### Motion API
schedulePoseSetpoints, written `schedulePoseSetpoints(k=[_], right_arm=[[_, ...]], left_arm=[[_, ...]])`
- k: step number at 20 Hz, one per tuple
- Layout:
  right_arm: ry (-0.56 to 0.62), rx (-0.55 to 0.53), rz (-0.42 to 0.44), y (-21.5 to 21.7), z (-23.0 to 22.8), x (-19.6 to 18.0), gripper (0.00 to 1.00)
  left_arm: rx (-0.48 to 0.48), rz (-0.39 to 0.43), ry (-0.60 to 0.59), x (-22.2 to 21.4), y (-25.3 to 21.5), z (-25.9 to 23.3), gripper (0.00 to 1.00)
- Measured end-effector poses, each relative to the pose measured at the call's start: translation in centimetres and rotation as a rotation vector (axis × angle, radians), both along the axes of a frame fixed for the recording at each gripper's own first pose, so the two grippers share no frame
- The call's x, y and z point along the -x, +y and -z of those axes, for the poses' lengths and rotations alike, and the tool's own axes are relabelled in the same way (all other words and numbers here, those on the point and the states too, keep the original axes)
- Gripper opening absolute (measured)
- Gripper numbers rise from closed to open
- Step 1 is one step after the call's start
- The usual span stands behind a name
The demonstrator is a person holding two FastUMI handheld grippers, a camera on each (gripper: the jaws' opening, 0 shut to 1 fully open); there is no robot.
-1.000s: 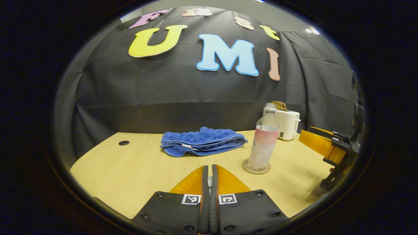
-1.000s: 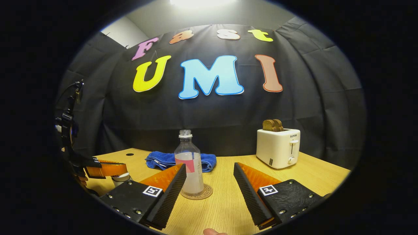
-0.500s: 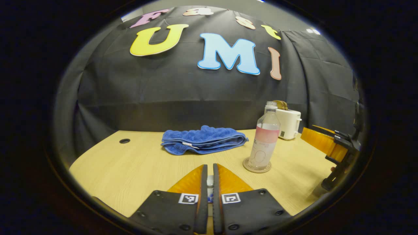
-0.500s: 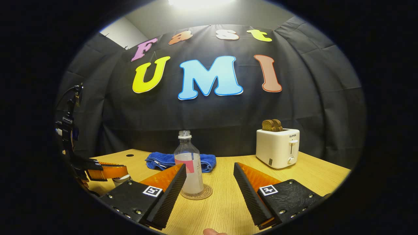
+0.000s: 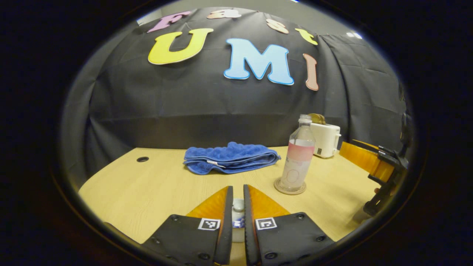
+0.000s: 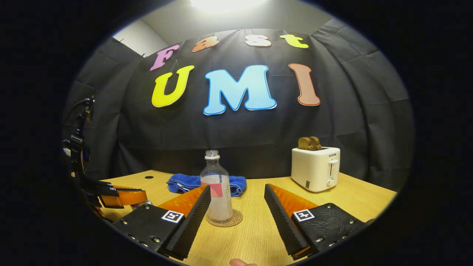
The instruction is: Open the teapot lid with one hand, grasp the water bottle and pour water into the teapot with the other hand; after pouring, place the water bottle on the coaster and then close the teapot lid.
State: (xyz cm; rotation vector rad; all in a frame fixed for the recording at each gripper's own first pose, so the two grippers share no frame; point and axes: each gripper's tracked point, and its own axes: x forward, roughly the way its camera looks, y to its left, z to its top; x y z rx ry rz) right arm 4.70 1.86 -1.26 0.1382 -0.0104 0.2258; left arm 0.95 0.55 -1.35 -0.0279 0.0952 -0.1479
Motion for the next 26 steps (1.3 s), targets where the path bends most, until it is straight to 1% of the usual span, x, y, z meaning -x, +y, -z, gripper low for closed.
schedulePoseSetpoints(k=[1, 3, 5, 6, 7, 8, 9, 10, 13, 15, 19, 22, 24, 26], right_arm=[[-0.004, -0.003, -0.006, 0.2, -0.1, 0.1, 0.93], [-0.011, -0.008, -0.019, 0.7, -0.3, 0.4, 0.93], [-0.010, -0.009, -0.024, 1.1, -0.3, 0.7, 0.93], [-0.006, -0.008, -0.023, 1.3, -0.2, 1.0, 0.93], [-0.005, -0.009, -0.018, 1.4, 0.0, 1.4, 0.93], [-0.004, -0.008, -0.014, 1.6, 0.1, 1.8, 0.93], [-0.001, -0.004, -0.012, 1.8, 0.4, 2.2, 0.93], [0.000, 0.000, -0.010, 2.1, 0.6, 2.7, 0.93], [0.007, 0.011, -0.015, 2.9, 1.1, 4.2, 0.93], [0.011, 0.013, -0.012, 3.2, 1.3, 5.4, 0.93], [0.009, 0.028, -0.008, 4.0, 1.6, 7.5, 0.93], [0.007, 0.041, -0.009, 4.5, 1.7, 8.9, 0.93], [0.010, 0.046, -0.009, 4.8, 1.9, 9.4, 0.93], [0.010, 0.045, -0.010, 5.0, 2.0, 9.8, 0.93]], left_arm=[[0.000, -0.014, -0.017, 0.2, 0.4, -0.4, 0.21], [0.016, -0.039, -0.042, 1.0, 1.1, -1.1, 0.23], [0.045, -0.064, -0.062, 2.1, 2.0, -1.5, 0.23], [0.063, -0.079, -0.068, 2.6, 2.4, -1.5, 0.21], [0.077, -0.094, -0.071, 3.3, 2.8, -1.4, 0.23], [0.084, -0.108, -0.077, 4.0, 3.2, -1.3, 0.23], [0.082, -0.118, -0.082, 4.6, 3.5, -1.2, 0.23], [0.073, -0.124, -0.083, 5.2, 3.8, -0.9, 0.19], [0.026, -0.142, -0.092, 6.8, 4.1, -0.6, 0.22], [0.012, -0.144, -0.101, 8.0, 3.7, -0.7, 0.23], [0.015, -0.123, -0.131, 10.2, 2.0, -0.7, 0.23], [-0.006, -0.120, -0.147, 11.1, 0.9, -0.6, 0.23], [0.001, -0.105, -0.147, 11.7, 0.0, -0.4, 0.23], [0.009, -0.104, -0.141, 11.8, -0.4, 0.0, 0.19]])
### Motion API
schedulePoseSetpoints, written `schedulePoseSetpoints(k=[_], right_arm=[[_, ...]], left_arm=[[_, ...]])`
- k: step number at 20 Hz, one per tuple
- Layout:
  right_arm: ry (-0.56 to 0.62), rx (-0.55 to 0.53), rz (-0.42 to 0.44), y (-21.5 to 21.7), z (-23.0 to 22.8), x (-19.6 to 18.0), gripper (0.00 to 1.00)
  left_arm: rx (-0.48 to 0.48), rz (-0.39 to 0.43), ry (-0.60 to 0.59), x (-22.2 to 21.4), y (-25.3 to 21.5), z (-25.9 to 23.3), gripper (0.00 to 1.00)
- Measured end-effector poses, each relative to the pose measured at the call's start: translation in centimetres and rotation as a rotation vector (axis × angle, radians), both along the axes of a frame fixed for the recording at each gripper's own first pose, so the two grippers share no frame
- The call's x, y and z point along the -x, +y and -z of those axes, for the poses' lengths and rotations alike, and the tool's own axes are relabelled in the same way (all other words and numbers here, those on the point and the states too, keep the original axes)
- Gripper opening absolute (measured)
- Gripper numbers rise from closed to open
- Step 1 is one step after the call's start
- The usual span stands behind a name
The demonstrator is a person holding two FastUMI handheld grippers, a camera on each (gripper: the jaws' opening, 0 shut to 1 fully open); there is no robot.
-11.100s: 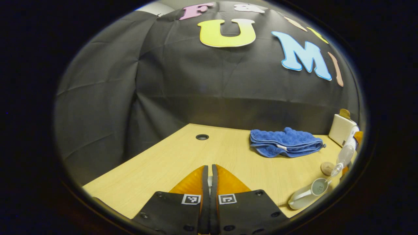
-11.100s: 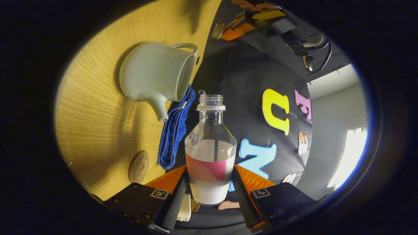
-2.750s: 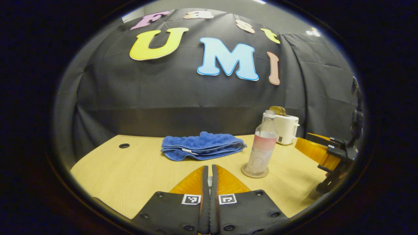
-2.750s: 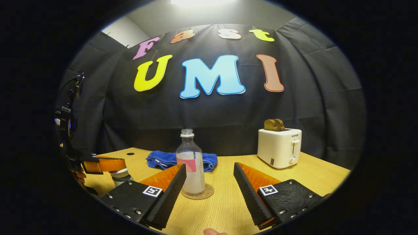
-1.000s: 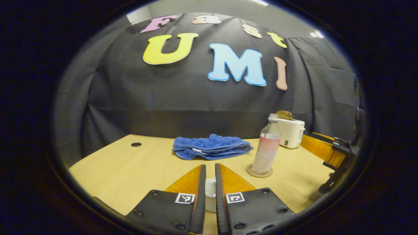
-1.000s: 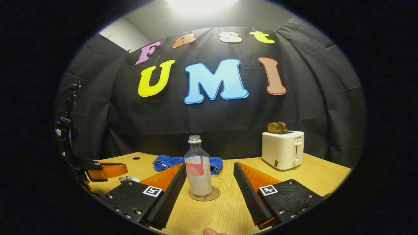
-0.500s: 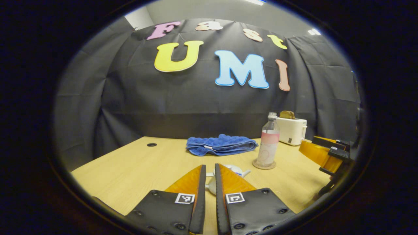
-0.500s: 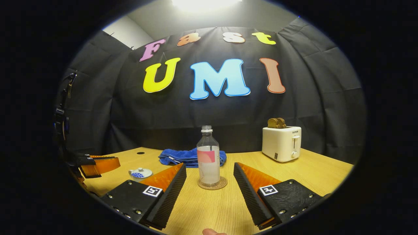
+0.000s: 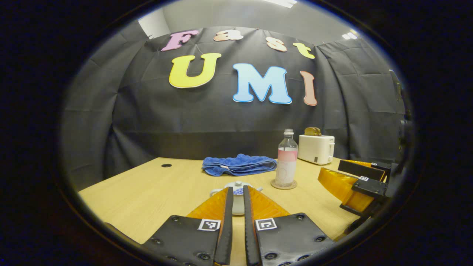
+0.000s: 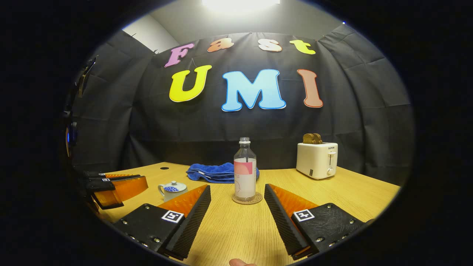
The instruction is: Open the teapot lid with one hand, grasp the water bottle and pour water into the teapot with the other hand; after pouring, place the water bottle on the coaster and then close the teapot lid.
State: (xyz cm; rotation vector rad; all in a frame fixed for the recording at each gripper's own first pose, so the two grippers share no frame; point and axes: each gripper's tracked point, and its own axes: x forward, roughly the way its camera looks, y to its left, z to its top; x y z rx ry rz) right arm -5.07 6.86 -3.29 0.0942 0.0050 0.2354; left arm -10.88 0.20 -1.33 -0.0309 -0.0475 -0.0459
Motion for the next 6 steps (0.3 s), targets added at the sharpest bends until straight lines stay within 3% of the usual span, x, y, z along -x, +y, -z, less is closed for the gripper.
schedulePoseSetpoints(k=[6], right_arm=[[0.014, -0.008, 0.008, 0.00, 0.57, 0.56, 0.93]], left_arm=[[0.007, -0.007, 0.005, 0.06, -0.34, 0.50, 0.23]])
